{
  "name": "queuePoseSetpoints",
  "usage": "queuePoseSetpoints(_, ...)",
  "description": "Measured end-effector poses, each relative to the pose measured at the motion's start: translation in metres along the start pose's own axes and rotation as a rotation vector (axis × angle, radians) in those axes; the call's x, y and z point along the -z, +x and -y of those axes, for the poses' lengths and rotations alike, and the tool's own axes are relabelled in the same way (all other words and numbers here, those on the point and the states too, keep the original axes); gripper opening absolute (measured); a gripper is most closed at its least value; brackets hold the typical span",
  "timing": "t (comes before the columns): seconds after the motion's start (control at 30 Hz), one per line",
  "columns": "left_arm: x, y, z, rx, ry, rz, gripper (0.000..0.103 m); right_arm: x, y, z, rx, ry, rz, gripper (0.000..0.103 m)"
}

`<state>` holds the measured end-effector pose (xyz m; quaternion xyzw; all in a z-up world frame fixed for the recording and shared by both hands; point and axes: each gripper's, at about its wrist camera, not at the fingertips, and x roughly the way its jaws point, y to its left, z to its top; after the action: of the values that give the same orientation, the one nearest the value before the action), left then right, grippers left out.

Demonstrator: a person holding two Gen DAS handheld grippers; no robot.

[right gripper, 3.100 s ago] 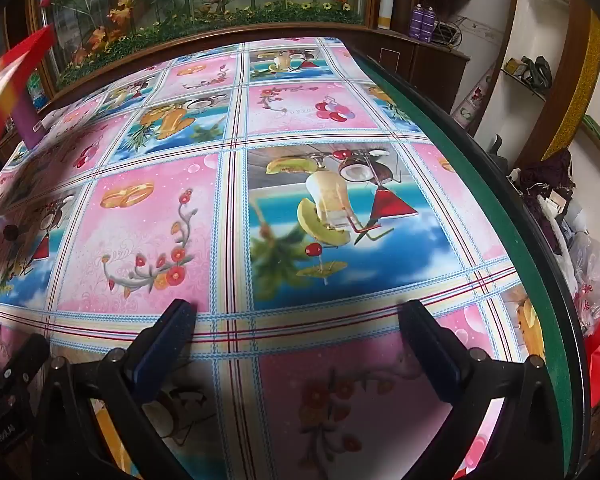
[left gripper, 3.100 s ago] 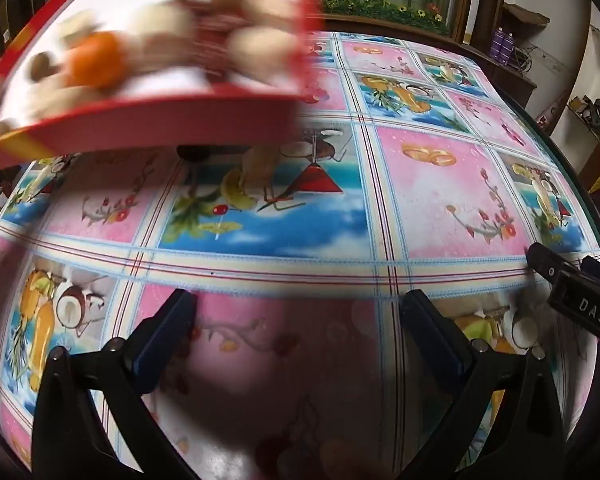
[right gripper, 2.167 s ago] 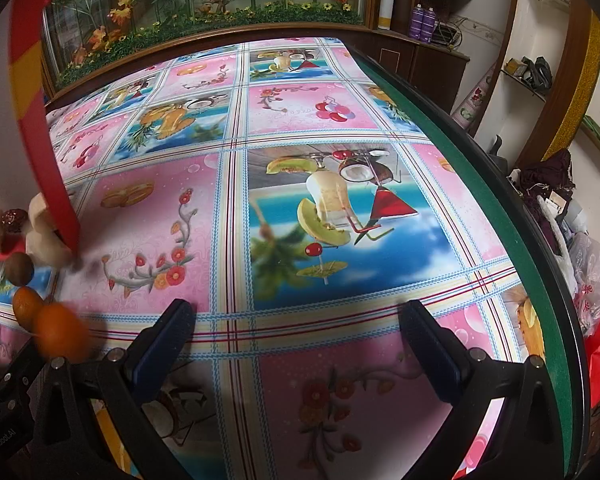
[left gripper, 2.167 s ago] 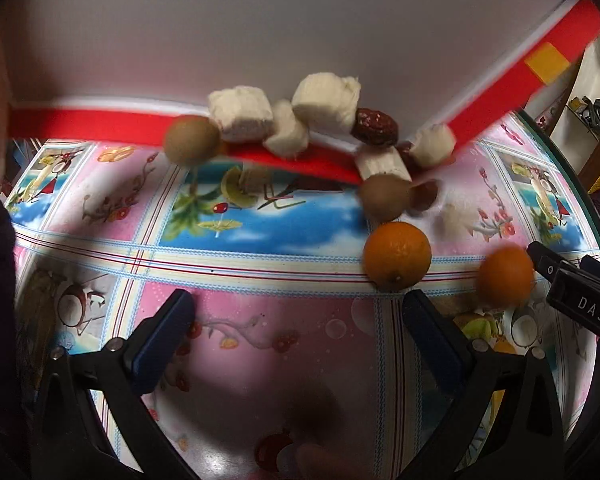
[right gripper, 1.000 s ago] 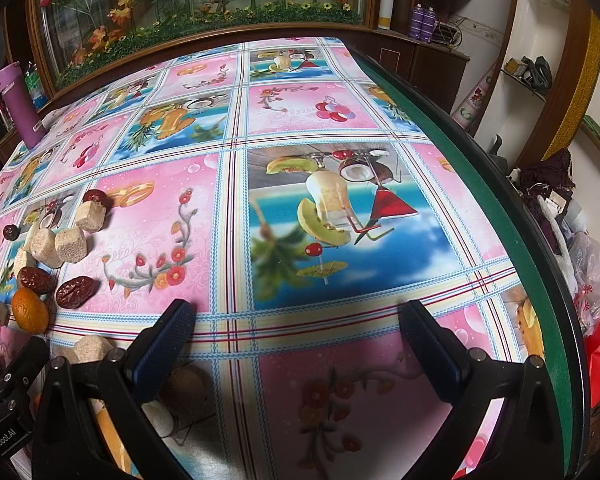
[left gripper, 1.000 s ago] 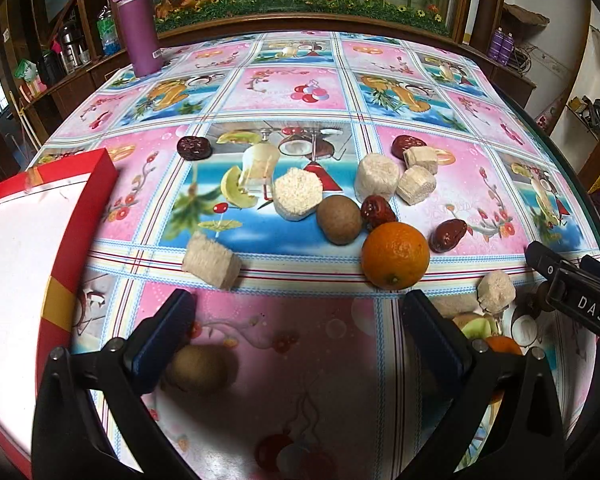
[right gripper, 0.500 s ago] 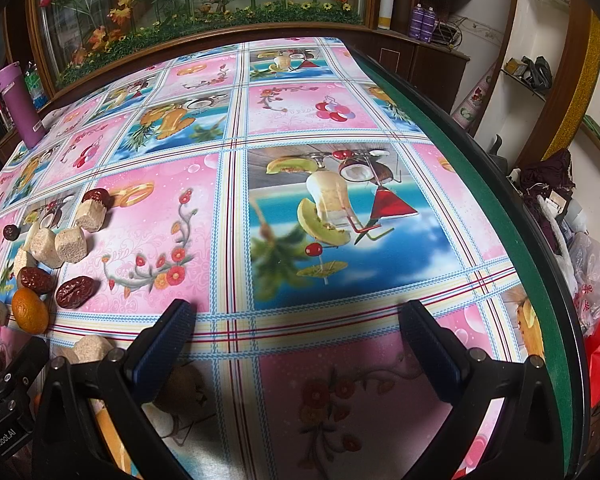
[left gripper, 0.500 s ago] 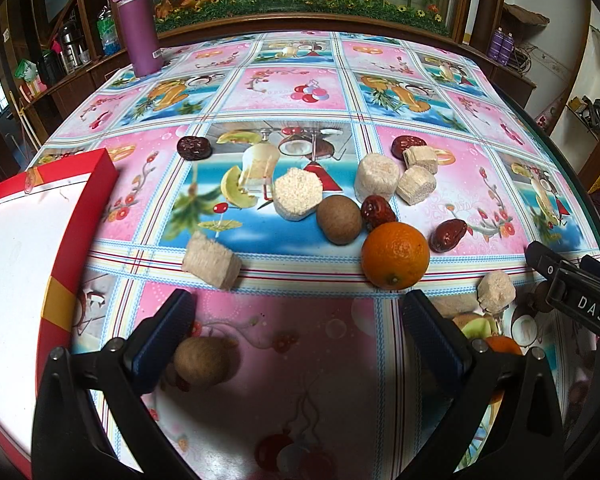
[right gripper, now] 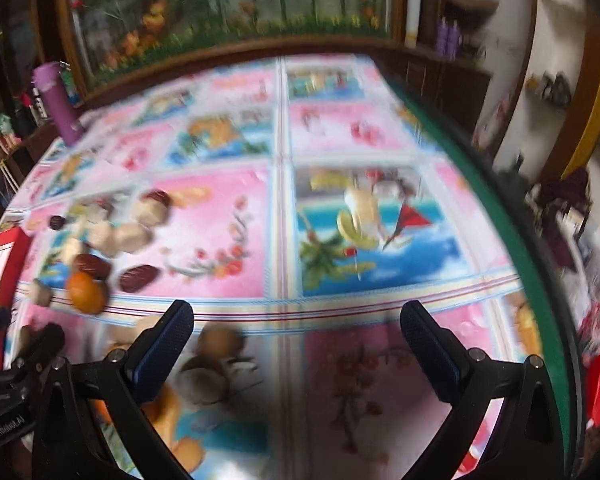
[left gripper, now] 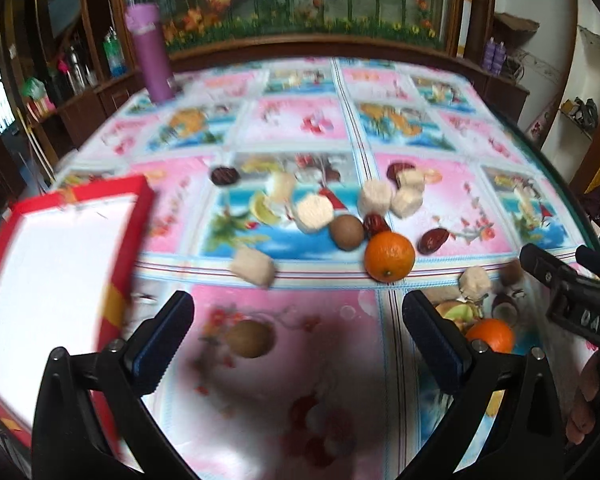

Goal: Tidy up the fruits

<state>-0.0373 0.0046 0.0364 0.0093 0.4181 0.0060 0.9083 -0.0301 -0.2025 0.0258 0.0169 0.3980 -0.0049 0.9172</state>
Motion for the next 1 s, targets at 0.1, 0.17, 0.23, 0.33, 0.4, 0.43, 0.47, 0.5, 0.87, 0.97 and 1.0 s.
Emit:
queuePoseSetpoints(0.1, 0.002, -0.018, -0.01, -0.009, -0.006, 0.036, 0.103, 0.006, -0.021, -0.015, -0.03, -0.045, 0.032, 0.103)
queuePoseSetpoints(0.17, 0.004, -0.023, -0.017, -0.014, -0.002, 0.034, 0.103, 0.012, -0.03, -0.027, -0.049, -0.089, 0.025, 0.103)
queuePoseSetpoints(0.23, 0.01, -0.025, -0.026, -0.001, -0.011, 0.017, 0.103, 0.017, -0.032, -0.035, -0.058, -0.121, 0.019, 0.102)
queuePoseSetpoints(0.33, 0.019, -0.027, -0.037, -0.005, -0.023, 0.013, 0.103, 0.024, -0.036, -0.043, -0.057, -0.151, 0.02, 0.102)
queuePoseSetpoints(0.4, 0.026, -0.025, -0.042, 0.007, -0.018, 0.002, 0.103, 0.027, -0.035, -0.046, -0.062, -0.16, 0.017, 0.102)
queuePoseSetpoints(0.43, 0.028, -0.024, -0.043, 0.013, -0.016, -0.008, 0.103, 0.028, -0.035, -0.048, -0.067, -0.166, 0.011, 0.101)
queuePoseSetpoints(0.47, 0.03, -0.023, -0.044, 0.019, -0.013, -0.014, 0.103, 0.029, -0.033, -0.049, -0.076, -0.169, 0.002, 0.098)
queuePoseSetpoints(0.5, 0.031, -0.021, -0.044, 0.025, -0.002, -0.022, 0.103, 0.03, -0.032, -0.051, -0.087, -0.171, -0.009, 0.092)
queuePoseSetpoints(0.87, 0.014, -0.021, -0.044, 0.029, 0.018, 0.006, 0.103, 0.031, -0.012, -0.063, -0.165, -0.181, -0.071, 0.075)
queuePoseSetpoints(0.97, 0.006, -0.017, -0.035, 0.033, 0.051, 0.011, 0.103, 0.031, -0.011, -0.063, -0.178, -0.184, -0.08, 0.075)
queuePoseSetpoints(1.0, 0.004, -0.016, -0.031, 0.03, 0.064, 0.016, 0.103, 0.031, -0.011, -0.063, -0.184, -0.183, -0.081, 0.075)
